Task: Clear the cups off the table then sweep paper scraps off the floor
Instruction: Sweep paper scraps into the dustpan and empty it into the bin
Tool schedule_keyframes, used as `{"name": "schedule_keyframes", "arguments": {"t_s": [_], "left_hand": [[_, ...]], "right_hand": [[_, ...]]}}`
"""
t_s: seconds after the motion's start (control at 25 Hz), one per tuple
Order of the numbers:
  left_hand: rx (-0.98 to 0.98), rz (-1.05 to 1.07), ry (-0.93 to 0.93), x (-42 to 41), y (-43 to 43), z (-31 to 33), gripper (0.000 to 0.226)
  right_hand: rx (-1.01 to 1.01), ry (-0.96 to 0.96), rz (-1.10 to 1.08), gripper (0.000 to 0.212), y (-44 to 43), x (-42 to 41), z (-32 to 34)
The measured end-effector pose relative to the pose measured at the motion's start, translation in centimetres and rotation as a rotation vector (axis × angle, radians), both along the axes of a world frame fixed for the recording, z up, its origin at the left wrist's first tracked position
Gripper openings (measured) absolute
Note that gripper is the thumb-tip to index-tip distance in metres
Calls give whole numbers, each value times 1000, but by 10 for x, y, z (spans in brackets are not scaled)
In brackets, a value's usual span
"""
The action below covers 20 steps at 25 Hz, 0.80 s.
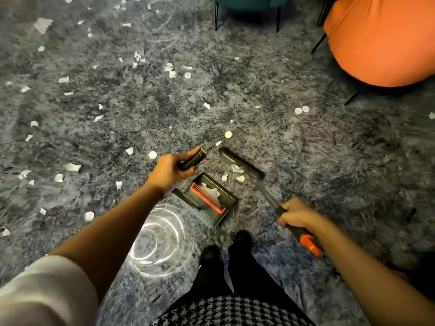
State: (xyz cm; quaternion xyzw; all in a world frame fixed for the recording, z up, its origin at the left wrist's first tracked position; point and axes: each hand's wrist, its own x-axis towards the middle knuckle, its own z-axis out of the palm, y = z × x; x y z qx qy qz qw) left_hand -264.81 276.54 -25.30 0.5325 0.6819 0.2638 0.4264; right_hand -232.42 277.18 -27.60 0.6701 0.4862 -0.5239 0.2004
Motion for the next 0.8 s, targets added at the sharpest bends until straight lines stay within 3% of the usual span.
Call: {"name": "schedule_keyframes", "arguments": {"t_s": [0.08,0.2,0.4,0.64,0.8], "left_hand": [[5,-9,2,2,-4,1,53],[39,-20,-6,4,-10,-1,49],[63,-37,21,5,-15,1,50],[73,-71,16,5,-14,2,51],[127,-45,-51,21,1,6,50]], "right_hand": [[-23,27,14,9,-15,-3,13],[-57,107,15,29,-30,0,30],[-59,224,-98,45,-46,15,60],[-45,323,-323,52,-65,28,73],[34,316,-459,46,-64,48,77]]}}
